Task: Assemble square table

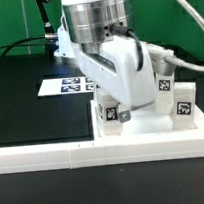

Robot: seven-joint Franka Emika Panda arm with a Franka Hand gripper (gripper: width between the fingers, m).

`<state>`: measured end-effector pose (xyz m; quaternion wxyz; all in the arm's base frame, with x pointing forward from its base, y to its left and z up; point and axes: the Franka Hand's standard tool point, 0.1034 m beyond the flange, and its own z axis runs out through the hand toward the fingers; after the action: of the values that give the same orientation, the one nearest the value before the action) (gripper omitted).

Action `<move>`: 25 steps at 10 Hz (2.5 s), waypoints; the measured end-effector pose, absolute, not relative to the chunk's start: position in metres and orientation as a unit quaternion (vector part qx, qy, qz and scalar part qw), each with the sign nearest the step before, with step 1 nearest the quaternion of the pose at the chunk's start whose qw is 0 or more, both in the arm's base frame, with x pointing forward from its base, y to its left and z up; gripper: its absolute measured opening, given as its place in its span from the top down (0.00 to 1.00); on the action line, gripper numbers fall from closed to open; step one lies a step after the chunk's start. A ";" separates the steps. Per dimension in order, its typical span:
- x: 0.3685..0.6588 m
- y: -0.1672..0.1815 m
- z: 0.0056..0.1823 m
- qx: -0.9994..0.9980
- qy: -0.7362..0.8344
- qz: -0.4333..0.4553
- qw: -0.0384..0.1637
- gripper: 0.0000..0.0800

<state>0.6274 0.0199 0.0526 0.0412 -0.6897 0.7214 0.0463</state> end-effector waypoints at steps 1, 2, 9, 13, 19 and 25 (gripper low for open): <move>0.629 0.019 0.052 -0.646 0.761 0.043 0.044 0.64; 0.629 0.019 0.052 -0.633 0.771 0.042 0.045 0.64; 0.624 0.015 0.064 -0.844 0.533 0.021 0.060 0.20; 0.624 0.012 0.064 -0.903 0.426 0.013 0.061 0.19; 0.635 -0.001 0.073 -0.980 0.186 -0.037 0.052 0.35; 0.634 -0.007 0.071 -0.917 0.394 -0.024 0.055 0.63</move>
Offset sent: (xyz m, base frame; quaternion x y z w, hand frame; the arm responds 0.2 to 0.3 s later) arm 0.0000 0.0000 0.0000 0.0000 0.0000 0.0000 1.0000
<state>0.6341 -0.0075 0.0709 0.0546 -0.9172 0.3939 -0.0243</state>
